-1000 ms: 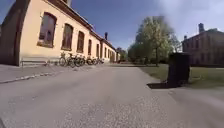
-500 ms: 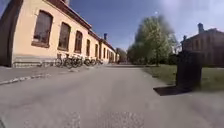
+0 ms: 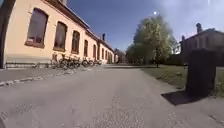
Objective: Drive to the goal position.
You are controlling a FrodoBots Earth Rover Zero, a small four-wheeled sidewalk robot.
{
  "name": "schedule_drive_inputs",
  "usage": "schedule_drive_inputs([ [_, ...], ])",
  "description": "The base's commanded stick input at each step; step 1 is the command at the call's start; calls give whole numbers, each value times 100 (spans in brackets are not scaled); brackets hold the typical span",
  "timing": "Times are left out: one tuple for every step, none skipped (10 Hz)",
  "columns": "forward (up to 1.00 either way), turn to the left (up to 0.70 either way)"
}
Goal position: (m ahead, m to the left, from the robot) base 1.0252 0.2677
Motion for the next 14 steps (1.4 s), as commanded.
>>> schedule_drive_inputs([
  [0,0],
  [0,0],
  [0,0],
  [0,3],
  [0,33],
  [0,45],
  [0,45],
  [0,45],
  [0,45],
  [0,45],
  [0,45],
  [0,45],
  [0,45],
  [0,45],
])
